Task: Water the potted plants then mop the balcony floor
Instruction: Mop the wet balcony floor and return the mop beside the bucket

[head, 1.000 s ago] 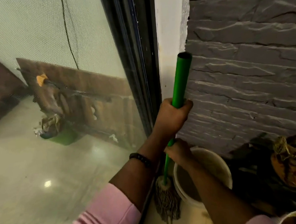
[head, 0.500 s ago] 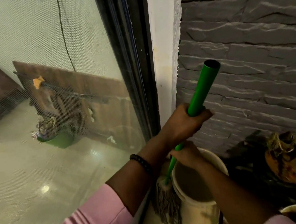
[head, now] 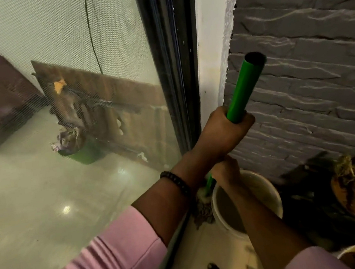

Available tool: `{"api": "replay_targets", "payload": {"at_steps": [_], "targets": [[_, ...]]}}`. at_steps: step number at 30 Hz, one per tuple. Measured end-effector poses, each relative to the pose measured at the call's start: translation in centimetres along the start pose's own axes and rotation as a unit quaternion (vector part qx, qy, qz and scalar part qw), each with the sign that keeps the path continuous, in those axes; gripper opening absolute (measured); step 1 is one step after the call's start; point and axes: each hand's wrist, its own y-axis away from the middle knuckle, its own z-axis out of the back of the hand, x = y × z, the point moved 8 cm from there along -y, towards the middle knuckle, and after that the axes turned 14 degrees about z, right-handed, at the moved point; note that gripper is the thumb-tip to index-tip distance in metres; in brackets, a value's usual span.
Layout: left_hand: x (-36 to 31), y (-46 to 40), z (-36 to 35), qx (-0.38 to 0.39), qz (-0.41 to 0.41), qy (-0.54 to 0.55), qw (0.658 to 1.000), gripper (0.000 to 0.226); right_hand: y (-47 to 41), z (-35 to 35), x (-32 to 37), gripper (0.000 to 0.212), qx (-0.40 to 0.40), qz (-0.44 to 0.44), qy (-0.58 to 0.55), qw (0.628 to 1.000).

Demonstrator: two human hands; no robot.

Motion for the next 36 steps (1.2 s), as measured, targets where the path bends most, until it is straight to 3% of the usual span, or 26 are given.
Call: {"api": "replay_targets", "payload": {"at_steps": [6, 10, 15, 20, 23, 28, 31, 36], "targets": [[0.0, 1.0, -0.1, -0.003, 0.037, -0.019, 0.999, 0.03, 3.4, -2.0, -1.5, 0.039, 0.049, -0.088, -0.076, 0.992], [2.3, 3.3, -0.1, 0.01, 0.051, 0.003, 0.999, 0.039, 7.4, -3.6, -2.9, 0.04, 0.077, -0.11, -0.077, 0.988], [3.5, 7.0, -0.7, 0.058, 0.021, 0.054, 0.997, 0.043, 11.3, -2.7, -2.9, 0.016, 0.106, -0.068, -0.019, 0.992], [4.6, 10.1, -1.9, 0.094, 0.008, 0.134, 0.986, 0.044, 13.8, 0.4, -3.3, 0.018, 0.119, -0.044, 0.054, 0.99], [7.0, 12.5, -3.1, 0.127, 0.017, 0.117, 0.985, 0.041, 15.9, 1.8, -5.2, 0.035, 0.12, -0.044, 0.112, 0.985], [8.0, 15.8, -5.3, 0.14, 0.035, 0.042, 0.989, 0.036, 19.2, 2.6, -7.9, 0.034, 0.054, -0.09, 0.122, 0.987], [7.1, 16.7, -4.9, 0.096, 0.049, 0.047, 0.993, 0.034, 19.8, 2.5, -7.7, 0.035, -0.015, -0.112, 0.077, 0.991], [4.9, 18.2, -3.9, 0.108, 0.064, 0.026, 0.992, 0.041, 21.4, 0.5, -5.4, 0.034, -0.082, -0.138, -0.008, 0.987]]}}
